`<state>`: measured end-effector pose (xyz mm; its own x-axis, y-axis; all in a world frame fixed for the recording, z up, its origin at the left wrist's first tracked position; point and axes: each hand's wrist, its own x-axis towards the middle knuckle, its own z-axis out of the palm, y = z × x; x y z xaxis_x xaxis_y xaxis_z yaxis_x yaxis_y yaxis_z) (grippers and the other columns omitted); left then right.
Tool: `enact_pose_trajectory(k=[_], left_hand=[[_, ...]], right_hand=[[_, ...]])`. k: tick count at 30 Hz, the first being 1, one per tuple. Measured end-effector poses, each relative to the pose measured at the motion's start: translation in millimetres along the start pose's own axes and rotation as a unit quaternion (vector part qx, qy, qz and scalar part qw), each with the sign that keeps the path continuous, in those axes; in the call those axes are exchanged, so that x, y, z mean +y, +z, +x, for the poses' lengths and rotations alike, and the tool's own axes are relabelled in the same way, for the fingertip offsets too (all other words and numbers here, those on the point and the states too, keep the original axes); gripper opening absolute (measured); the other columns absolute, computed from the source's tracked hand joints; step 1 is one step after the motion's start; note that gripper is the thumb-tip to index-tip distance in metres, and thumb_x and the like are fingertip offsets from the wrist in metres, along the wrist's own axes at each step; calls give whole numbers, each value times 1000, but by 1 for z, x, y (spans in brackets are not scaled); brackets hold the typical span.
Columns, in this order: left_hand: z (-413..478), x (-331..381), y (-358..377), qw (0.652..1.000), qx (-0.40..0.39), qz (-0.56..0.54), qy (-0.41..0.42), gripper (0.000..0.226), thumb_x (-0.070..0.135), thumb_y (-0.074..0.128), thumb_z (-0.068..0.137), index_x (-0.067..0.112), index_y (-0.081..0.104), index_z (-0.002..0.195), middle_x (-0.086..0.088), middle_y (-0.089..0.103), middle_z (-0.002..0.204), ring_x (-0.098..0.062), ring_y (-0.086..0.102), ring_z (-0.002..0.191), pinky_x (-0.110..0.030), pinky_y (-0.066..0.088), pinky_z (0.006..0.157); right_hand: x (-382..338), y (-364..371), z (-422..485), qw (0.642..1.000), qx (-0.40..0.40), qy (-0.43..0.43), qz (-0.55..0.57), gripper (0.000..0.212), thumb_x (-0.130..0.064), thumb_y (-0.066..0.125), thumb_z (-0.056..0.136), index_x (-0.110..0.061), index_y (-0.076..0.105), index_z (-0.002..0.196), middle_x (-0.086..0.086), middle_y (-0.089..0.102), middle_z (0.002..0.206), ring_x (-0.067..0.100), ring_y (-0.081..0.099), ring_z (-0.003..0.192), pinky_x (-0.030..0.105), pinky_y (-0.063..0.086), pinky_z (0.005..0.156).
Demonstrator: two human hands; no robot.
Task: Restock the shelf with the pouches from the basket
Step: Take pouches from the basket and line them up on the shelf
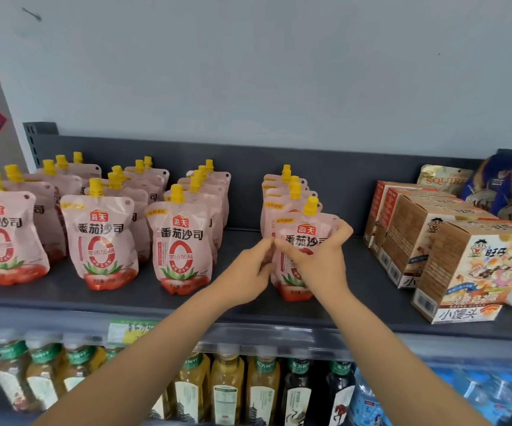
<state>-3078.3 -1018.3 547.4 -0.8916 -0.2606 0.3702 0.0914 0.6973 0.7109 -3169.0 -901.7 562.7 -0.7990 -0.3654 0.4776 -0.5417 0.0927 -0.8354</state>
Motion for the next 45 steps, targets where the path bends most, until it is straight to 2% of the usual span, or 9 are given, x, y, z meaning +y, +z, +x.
enact_pose_trajectory(k=[5,9,14,18,23,27,30,39,45], left_hand=[[-1,-5,-9,999,27,39,-10,40,3,43,97,22,42,133,4,59,129,-1,52,116,-2,40,84],[-4,-9,-7,998,33,46,2,37,5,45,97,21,43,130,6,64,121,-2,58,107,-12,48,86],[1,-8,-14,997,60,-18,-32,40,2,57,87,19,53,123,4,64,111,-10,61,99,-23,51,83],[18,-3,-15,976,192,-62,-84,40,-2,48,91,17,50,126,3,57,124,-10,55,107,-18,43,88],[46,10,-5,930,158,-225,-245,47,40,28,102,27,30,147,0,34,153,-22,33,138,-42,26,115],[52,21,4,897,118,-340,-256,51,53,19,100,30,63,94,1,69,104,-17,62,99,-31,44,89],[57,11,7,869,116,-408,-253,51,54,30,99,24,69,84,-1,75,81,-20,69,80,-30,52,72],[57,-3,2,860,113,-432,-245,46,47,34,101,21,70,87,-4,75,82,-20,71,75,-32,54,68],[55,-8,0,858,126,-433,-246,46,48,35,100,20,71,92,-8,74,93,-25,70,86,-36,55,79]], right_hand=[[-10,10,12,999,-23,-29,19,68,-23,74,84,-21,22,128,2,54,125,17,64,104,40,57,87],[5,2,6,996,-65,-15,53,63,-19,70,86,-24,21,124,-12,57,104,1,65,87,22,55,74],[23,-12,-5,989,-84,44,112,33,-33,56,94,-24,38,120,1,64,108,10,66,97,22,54,73],[25,-18,4,988,-45,70,133,79,-62,56,74,-21,37,138,3,49,136,20,51,125,40,46,103],[19,-8,29,964,-104,161,185,113,-87,44,61,-33,9,153,-3,25,158,23,26,145,50,25,116],[14,7,35,929,-174,191,265,85,-82,30,70,-27,56,130,-1,73,112,18,70,102,33,57,81],[21,16,39,915,-191,202,294,70,-70,26,84,-23,58,126,-3,76,95,14,74,84,25,58,63],[18,28,37,913,-208,183,299,100,-82,46,56,-24,49,138,5,71,116,22,71,101,33,58,75],[17,33,36,914,-219,176,293,98,-82,42,60,-26,46,140,4,70,119,20,70,103,32,58,77]])
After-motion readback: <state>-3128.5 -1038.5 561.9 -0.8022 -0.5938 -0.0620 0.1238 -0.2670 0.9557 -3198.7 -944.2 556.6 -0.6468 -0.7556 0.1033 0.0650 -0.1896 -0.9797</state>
